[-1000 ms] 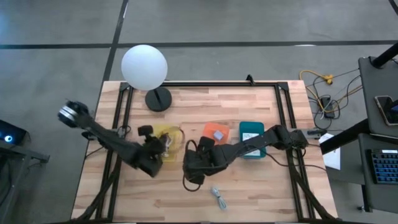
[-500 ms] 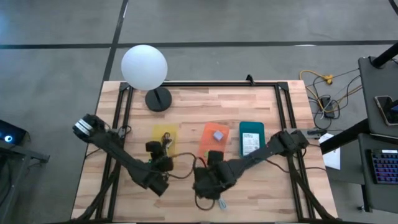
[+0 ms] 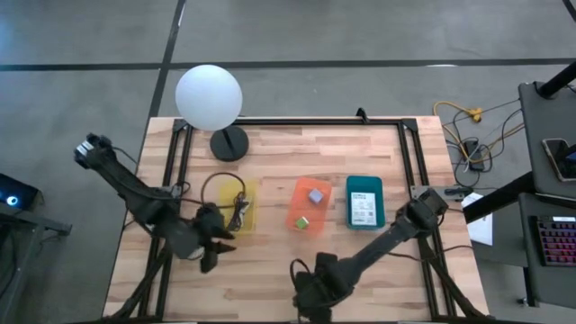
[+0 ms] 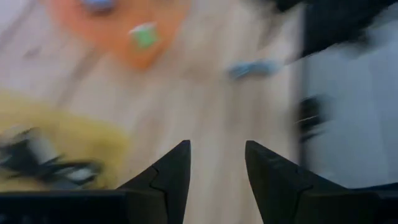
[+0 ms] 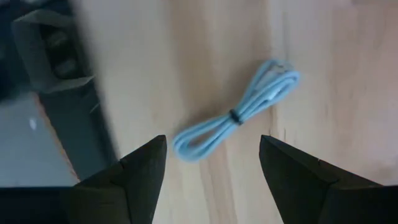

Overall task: Pick and place items into bin
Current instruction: Put the blue charger cable into the yellow bin

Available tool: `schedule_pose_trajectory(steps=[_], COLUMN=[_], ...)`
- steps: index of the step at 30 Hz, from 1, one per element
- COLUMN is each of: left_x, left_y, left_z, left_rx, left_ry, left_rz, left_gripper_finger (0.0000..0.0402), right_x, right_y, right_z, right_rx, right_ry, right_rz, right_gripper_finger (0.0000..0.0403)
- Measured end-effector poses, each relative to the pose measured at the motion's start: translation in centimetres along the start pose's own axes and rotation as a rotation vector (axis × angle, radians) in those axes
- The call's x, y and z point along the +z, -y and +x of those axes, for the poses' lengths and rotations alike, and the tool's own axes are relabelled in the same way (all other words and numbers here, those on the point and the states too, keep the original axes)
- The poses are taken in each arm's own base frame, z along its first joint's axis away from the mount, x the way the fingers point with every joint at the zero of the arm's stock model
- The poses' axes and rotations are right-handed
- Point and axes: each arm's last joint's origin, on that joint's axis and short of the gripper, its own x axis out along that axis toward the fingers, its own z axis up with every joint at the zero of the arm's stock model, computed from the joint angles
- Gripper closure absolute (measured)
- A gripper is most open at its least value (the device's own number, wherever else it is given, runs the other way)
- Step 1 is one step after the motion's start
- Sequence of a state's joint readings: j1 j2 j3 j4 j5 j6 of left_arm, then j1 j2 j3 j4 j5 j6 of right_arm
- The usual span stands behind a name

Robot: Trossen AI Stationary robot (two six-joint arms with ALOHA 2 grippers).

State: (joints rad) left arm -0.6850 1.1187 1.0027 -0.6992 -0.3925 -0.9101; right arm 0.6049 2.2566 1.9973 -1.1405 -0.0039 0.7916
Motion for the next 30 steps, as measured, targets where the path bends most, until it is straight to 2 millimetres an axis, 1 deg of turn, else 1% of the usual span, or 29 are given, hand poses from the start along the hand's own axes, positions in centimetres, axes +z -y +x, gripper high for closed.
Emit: schedule_pose_trajectory(steps=[3,6,8,11,13,18,23,27,30], left_x=[0.7,0.8,0.7,0.1,-0.3,-0.9,-1.0,-1.0,-1.0], left_y=[1.0,1.8,2.1,2.6,2.9,3.5,3.8,3.8,3.8], left_z=[-1.7,-2.5,-2.6,-2.1,-1.8,-0.5,0.0,0.0,-0.1], left_rx=[-0.154,-0.241,-0.263,-0.259,-0.254,-0.224,-0.216,-0.214,-0.216], left_ry=[0.087,0.132,0.136,0.114,0.098,0.071,0.065,0.065,0.067], left_rz=[-0.048,-0.071,-0.07,-0.048,-0.032,-0.009,-0.003,0.001,0.004], left_gripper_finger=[0.0265,0.0265,0.0265,0.0265,0.0265,0.0265,0.0265,0.0265,0.0265], right_x=[-0.2,-0.7,-1.2,-1.9,-2.0,-2.1,-1.8,-1.0,-0.4], right_y=[0.6,0.8,1.1,1.4,1.1,-0.2,-0.2,0.8,2.1], right_z=[2.0,3.2,3.9,4.9,5.4,5.4,4.9,4.5,5.3], right_rx=[-0.008,-0.02,-0.049,-0.078,-0.048,0.027,0.008,-0.03,-0.047], right_ry=[-0.007,-0.013,-0.025,-0.042,-0.025,0.02,0.061,0.08,0.047], right_rz=[0.142,0.246,0.302,0.364,0.379,0.43,0.449,0.458,0.484], right_gripper_finger=[0.0161,0.016,0.0159,0.0159,0.0159,0.0163,0.017,0.017,0.017])
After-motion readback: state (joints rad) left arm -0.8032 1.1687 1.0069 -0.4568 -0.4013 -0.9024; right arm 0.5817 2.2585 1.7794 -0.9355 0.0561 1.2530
